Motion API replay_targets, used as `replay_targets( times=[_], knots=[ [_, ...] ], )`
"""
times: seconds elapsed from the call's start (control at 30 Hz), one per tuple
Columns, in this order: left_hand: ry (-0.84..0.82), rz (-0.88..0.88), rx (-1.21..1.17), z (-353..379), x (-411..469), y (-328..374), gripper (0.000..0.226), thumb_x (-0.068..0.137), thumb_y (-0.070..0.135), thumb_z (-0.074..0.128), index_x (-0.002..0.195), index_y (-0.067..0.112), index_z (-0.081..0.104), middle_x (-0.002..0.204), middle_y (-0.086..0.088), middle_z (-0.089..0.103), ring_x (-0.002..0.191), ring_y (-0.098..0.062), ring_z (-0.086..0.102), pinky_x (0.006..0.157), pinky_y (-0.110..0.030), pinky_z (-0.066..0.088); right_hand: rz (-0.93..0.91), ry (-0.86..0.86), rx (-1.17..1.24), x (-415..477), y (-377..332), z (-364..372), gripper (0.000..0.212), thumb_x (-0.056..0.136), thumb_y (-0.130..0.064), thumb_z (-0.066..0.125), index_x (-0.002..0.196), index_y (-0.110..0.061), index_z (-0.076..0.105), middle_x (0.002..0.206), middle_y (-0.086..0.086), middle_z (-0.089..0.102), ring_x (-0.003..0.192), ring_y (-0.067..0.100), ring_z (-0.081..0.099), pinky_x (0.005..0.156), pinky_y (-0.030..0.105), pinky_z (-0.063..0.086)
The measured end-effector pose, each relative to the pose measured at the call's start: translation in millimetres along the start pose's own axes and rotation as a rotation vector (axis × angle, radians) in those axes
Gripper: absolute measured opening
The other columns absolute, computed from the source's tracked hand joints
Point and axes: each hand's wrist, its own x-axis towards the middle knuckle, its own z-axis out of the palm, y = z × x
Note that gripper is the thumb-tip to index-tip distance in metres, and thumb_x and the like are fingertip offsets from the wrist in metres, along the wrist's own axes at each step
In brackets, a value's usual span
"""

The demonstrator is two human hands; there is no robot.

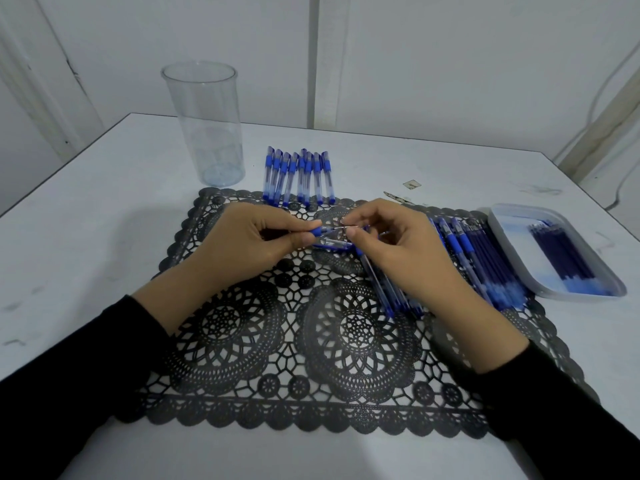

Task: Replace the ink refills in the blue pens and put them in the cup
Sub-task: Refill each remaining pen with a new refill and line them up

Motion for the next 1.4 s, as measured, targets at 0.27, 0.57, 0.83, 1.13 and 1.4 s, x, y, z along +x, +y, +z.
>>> replay_targets(
  times=[0.27,0.57,0.83,1.13,1.4],
  knots=[
    [0.002,-0.04,0.046,-5.7,-0.7,-3.8,0.025,0.082,0.02,0.078,0.108,0.02,0.076,0.097,0.01,0.075,0.088,0.004,0.07,0.083,-0.013,0.053,-0.13,-0.182,-0.407,-4.4,2.4,-6.0,0.012,0.088,-0.012,0.069,0.097,-0.019,0.072,0.08,-0.026,0.059,0.074,-0.003,0.055,0.065,0.001,0.037],
    [-0.026,-0.032,0.025,0.7,-1.7,0.5,0.025,0.082,0.019,0.078,0.107,0.017,0.077,0.096,0.008,0.076,0.086,0.004,0.07,0.08,-0.012,0.053,-0.122,-0.176,-0.48,-3.2,7.0,-5.0,0.009,0.086,-0.013,0.071,0.093,-0.018,0.075,0.094,-0.008,0.071,0.085,0.003,0.056,0.077,0.003,0.034],
    [-0.019,-0.039,0.004,2.6,-2.7,3.7,0.026,0.082,0.017,0.078,0.107,0.016,0.076,0.097,0.007,0.076,0.086,0.001,0.071,0.083,-0.02,0.057,-0.13,-0.086,-0.505,-2.5,1.5,-16.9,0.015,0.087,-0.017,0.07,0.1,-0.024,0.074,0.087,-0.018,0.062,0.083,-0.001,0.049,0.074,0.005,0.031],
    [-0.013,-0.028,-0.026,7.1,-5.1,6.8,0.028,0.081,0.021,0.078,0.109,0.022,0.075,0.088,0.004,0.077,0.076,-0.016,0.073,0.073,-0.044,0.058,-0.015,-0.076,-0.091,-4.8,-3.7,-2.5,0.016,0.085,-0.026,0.074,0.101,-0.024,0.076,0.064,-0.028,0.058,0.056,0.003,0.044,0.054,0.011,0.035],
    [0.037,-0.02,-0.072,3.3,-4.2,5.7,0.033,0.079,0.027,0.075,0.111,0.018,0.072,0.099,0.009,0.075,0.09,0.001,0.071,0.085,-0.017,0.055,0.139,0.015,0.234,-1.6,1.5,-21.2,0.01,0.082,-0.016,0.076,0.091,-0.02,0.077,0.076,0.003,0.064,0.068,0.016,0.049,0.063,0.023,0.043]
  ],
)
